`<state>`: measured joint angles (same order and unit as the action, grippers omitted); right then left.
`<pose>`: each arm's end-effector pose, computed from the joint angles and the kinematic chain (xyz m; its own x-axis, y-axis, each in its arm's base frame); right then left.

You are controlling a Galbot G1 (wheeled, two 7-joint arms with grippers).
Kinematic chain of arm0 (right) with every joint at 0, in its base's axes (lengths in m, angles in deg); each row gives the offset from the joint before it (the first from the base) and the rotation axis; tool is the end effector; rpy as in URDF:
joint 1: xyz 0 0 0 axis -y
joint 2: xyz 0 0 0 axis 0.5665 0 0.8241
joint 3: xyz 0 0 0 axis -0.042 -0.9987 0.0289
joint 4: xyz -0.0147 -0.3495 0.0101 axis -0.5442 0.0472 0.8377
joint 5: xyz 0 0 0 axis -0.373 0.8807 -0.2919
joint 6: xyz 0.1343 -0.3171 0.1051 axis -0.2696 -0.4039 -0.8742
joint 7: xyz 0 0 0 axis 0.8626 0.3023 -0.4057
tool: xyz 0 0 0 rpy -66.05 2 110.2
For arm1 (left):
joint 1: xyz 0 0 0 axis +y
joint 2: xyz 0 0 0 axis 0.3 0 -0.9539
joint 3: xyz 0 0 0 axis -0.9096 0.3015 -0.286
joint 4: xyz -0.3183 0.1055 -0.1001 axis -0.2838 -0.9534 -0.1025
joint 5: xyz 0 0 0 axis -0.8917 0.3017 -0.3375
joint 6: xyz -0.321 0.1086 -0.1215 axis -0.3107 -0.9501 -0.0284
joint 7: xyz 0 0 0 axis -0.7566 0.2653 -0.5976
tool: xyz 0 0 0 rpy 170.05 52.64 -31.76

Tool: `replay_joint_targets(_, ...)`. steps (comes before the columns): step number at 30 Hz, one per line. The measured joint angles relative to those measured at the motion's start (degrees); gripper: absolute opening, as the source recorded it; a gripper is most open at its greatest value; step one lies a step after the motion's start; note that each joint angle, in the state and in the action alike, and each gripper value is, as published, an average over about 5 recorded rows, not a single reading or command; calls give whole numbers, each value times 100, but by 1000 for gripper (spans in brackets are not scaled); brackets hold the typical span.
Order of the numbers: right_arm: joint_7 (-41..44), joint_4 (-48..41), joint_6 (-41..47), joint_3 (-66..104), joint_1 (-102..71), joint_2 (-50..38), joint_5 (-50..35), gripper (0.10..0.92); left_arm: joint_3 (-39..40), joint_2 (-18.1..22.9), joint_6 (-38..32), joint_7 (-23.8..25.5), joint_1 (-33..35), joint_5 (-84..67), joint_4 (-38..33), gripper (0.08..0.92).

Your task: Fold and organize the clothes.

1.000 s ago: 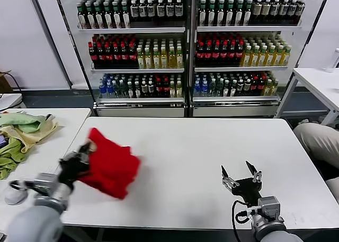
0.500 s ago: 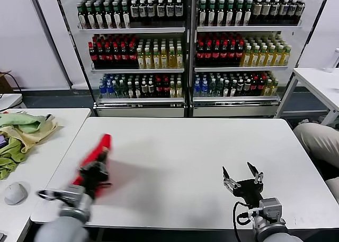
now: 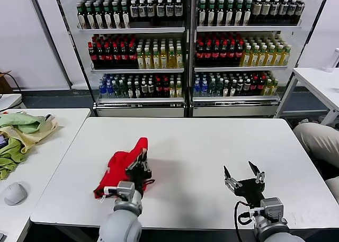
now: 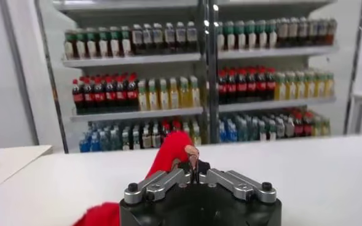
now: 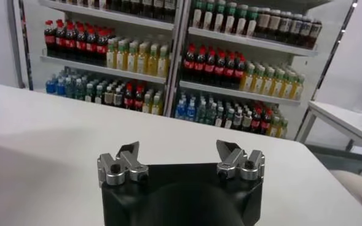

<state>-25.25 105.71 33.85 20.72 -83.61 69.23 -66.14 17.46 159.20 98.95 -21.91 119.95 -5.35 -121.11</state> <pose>0.1819 -0.0312 -0.1998 -0.9633 -0.0624 0.2610 -0.1096 0.9792 -0.1707 0.2570 -0.0811 -0.2474 -0.9785 0.0840 0.1886 0.0889 0.9959 0.0177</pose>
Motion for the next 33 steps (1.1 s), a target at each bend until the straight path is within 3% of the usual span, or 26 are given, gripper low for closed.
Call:
replay_joint_targets(6,6,-86,23,-45,118,11,-26,823,271,181,-206,-11,-180,-189,11,293)
replay_joint_targets(13,-6,-301,139,-264,521,57,-207,823,253,74,-691,409,-137,-126,-258,492)
replay_joint_targets(24,-210,-1452,245,-1605,1833,571,-834,823,-1422,-666,-2155,1008,223,562,-108,794)
replay_joint_targets(33,-540,-2770,288,-2594,2753,1114,-1300,812,-2204,-829,-2837,1199,483,914,88,823)
